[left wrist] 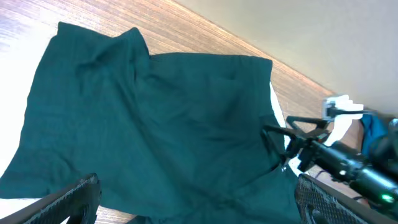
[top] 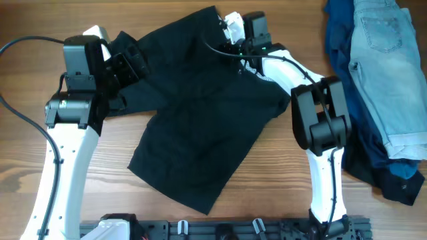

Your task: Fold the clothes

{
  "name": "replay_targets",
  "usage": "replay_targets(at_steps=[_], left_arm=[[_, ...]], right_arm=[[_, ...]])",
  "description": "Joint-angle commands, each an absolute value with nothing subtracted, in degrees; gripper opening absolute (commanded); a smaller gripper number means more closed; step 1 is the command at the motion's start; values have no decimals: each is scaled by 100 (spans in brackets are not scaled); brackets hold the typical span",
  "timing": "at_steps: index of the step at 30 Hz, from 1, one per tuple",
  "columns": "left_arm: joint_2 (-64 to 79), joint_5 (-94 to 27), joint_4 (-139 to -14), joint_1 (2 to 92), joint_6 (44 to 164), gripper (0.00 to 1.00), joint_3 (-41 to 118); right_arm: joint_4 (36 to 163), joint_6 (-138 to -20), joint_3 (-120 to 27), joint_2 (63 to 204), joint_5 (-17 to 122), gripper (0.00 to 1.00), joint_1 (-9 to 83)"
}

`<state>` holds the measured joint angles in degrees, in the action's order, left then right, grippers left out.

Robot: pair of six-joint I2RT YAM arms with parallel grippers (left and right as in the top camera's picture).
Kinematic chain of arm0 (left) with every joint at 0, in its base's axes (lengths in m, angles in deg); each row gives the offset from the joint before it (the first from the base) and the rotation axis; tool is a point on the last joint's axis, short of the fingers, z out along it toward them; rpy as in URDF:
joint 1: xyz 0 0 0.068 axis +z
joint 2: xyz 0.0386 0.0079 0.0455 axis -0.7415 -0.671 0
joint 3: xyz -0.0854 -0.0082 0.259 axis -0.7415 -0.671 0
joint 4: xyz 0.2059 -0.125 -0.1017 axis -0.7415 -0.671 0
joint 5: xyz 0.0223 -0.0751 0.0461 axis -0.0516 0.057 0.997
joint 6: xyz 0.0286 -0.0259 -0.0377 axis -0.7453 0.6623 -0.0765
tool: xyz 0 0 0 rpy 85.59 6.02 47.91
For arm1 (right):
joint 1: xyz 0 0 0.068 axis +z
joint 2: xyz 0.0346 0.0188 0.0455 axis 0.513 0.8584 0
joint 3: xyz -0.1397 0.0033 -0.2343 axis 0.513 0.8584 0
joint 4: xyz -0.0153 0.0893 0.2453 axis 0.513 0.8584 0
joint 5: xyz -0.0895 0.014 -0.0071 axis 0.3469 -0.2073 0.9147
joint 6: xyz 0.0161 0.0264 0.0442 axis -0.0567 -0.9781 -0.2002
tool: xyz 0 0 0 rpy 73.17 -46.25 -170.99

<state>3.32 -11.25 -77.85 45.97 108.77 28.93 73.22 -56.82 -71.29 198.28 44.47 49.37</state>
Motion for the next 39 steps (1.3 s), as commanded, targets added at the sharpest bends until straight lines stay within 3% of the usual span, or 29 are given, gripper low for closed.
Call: replay_targets(at_steps=[1,4,11,20,27,39], left_arm=[[293,-1110,-7794,4573,10866,100,2888],[293,-1110,-7838,4573,10866,100,2888],[293,-1107,-7866,4573,10866,100,2888],[293,-1110,-7892,4573,10866,100,2888],[293,-1110,-7912,4573,10866,100,2888],[293,-1110,-7936,4570,10866,100,2888]], right_arm=[[7272,-5765,-7162,20016,5169,87,5033],[7167,-5767,-7162,20060,5302,82,5046],[7279,-5767,-7162,20103,5308,57,5085],[7587,-5765,-7162,20103,5306,48,5090],[7692,-5876,-7162,20101,5306,19,5090],[7309,-7467,-7164,20031,6012,8,4803]])
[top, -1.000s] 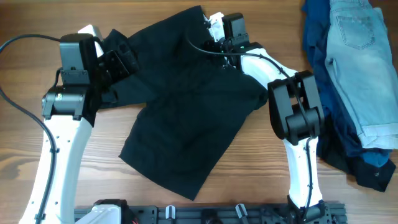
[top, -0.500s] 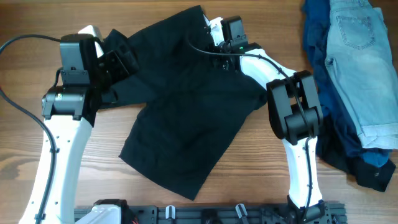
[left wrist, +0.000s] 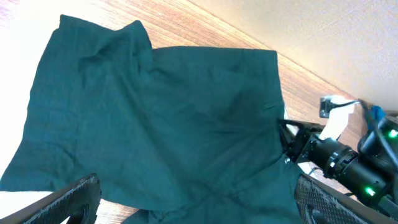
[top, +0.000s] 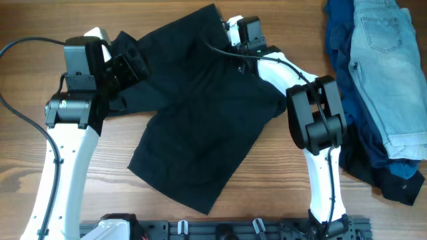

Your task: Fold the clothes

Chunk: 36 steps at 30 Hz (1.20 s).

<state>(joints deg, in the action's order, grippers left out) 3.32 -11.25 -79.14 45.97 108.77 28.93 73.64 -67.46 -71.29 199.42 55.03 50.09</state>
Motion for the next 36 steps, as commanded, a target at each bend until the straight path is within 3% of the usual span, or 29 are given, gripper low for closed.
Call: replay_targets(at_steps=[1,16,25,26,27,29,36], left_arm=[[293,-1110,-7958,4573,10866,100,2886],[249,-1110,-8021,4570,10869,100,2886],[-288,-1112,-8238,4570,10871,100,2882],[-358,-1112,-8255,4570,10871,100,2882],[-428,-1114,-8257,4570,10871,100,2882],[-553,-1112,-8255,4570,10871,100,2882],[-1043,-1118,-8224,4570,10871,100,2882]], right_arm=[[7322,-7577,-7164,20031,6146,8,4758],[8004,-9222,-7164,20025,9087,4,4408],[8715,-9773,-7164,19579,9136,6,4408],[8719,-9684,-7164,19502,9059,14,4408],[8719,-9467,-7164,19345,8860,31,4408],[8717,-9142,-7164,19109,8506,100,4408],[9018,-8226,-7164,17918,6956,100,4408]])
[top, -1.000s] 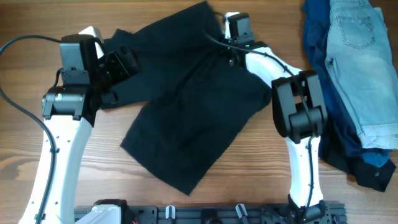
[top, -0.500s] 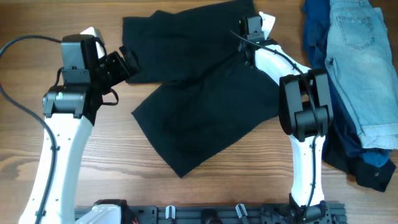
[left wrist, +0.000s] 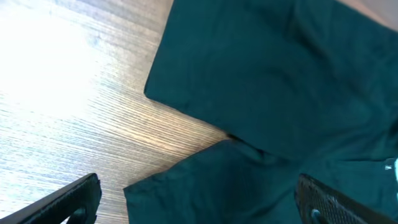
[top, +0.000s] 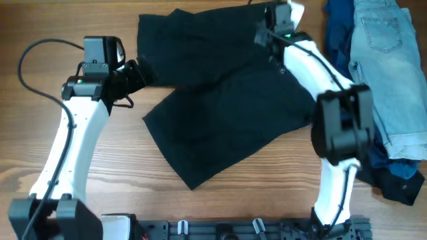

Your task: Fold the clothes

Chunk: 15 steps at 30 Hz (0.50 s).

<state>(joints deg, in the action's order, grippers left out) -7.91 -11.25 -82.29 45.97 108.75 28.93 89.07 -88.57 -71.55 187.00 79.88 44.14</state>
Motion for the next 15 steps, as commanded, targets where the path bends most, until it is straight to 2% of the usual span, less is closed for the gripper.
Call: replay_targets(at_steps=[1,5,11,15], left_arm=[[-1106,-1142,-8242,4564,10871,100,2882],[-1408,-1241,-8561,4400,10866,100,2882],[-1674,-1239,-9333,3958,11046,100,2873],[-1832,-1072,-9363,3729,11148,100,2624]], right_arm=[[9099,-8092,-7164,17791,6749,100,4408],[9539,-7644,-7164,17391,6176,100,4408],[10087,-7391,-7164,17229,6108,100,4406],[10142,-7395,-7162,17229,6023,100,4397]])
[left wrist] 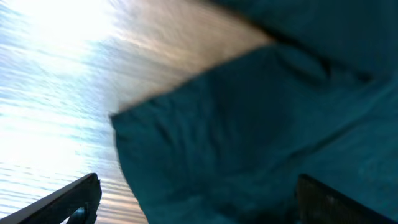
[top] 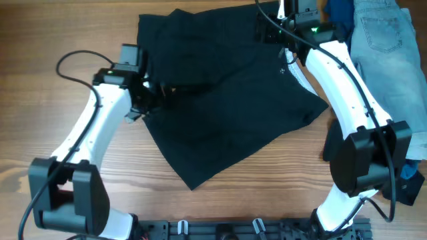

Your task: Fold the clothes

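Black shorts [top: 227,100] lie spread across the middle of the table, one leg pointing toward the front edge. They look dark teal in the left wrist view [left wrist: 249,124]. My left gripper [top: 152,93] hovers at the left edge of that leg, and its fingers [left wrist: 68,199] stand wide apart, open, over the cloth edge and bare wood. My right gripper [top: 265,30] sits at the far right corner of the shorts, with the cloth drawn up to it. Its fingertips are lost against the black fabric.
Light blue jeans [top: 387,60] lie on a darker blue garment [top: 337,20] along the right side of the table. A black rail [top: 227,230] runs along the front edge. Bare wood [top: 40,27] shows left of the shorts.
My left gripper has moved right and nearer, from the notch at the shorts' left side onto the edge of the lower leg. The right arm has shifted slightly to the right.
First the shorts lay slanted in mid-table, left gripper open at their left corner, right gripper at their top right. Then the right gripper was slightly further left. Later the shorts lay farther back and turned, with the right gripper at the far edge. Now the left gripper is over the leg.
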{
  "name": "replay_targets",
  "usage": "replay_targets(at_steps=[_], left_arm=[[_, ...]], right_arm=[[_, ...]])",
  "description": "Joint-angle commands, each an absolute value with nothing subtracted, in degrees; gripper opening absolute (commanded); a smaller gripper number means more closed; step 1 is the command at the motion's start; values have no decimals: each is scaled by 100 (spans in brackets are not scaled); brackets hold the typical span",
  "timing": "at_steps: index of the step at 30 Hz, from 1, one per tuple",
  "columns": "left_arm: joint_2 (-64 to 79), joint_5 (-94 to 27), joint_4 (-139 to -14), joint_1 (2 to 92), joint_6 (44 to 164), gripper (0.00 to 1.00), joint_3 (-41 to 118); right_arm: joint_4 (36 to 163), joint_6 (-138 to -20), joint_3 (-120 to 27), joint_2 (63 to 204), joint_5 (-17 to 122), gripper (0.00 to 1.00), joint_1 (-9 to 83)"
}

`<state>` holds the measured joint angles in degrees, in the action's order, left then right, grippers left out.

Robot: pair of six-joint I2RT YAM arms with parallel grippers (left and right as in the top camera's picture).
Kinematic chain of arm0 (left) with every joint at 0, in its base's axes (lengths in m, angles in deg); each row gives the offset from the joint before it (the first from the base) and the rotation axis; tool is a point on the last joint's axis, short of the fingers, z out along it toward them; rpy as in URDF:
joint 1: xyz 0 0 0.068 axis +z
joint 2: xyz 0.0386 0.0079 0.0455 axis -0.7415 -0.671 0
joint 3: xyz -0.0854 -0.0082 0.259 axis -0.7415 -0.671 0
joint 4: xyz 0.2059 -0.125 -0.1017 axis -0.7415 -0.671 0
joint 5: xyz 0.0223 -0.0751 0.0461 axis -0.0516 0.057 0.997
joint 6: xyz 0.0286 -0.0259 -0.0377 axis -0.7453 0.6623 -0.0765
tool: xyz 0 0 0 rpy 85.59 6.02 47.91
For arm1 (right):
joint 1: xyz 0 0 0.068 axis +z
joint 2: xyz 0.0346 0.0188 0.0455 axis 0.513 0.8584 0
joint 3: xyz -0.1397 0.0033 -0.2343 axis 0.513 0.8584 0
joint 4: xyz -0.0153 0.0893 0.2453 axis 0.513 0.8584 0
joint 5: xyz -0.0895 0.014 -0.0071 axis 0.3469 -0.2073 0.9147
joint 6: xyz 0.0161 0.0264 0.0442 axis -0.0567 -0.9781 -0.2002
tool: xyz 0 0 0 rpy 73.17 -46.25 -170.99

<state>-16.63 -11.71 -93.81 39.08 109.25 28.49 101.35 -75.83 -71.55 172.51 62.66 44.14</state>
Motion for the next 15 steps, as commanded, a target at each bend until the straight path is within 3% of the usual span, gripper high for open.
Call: replay_targets(at_steps=[1,11,15], left_arm=[[-1867,-941,-9348,3703,11242,100,2547],[-2343,99,-8653,3727,11306,100,2084],[-2605,-87,-8045,3725,10919,98,1938]], right_arm=[[10140,-7395,-7162,17229,6023,100,4397],[10190,-7393,-7162,17229,6025,100,4397],[10273,-7395,-7162,17229,6025,100,4397]])
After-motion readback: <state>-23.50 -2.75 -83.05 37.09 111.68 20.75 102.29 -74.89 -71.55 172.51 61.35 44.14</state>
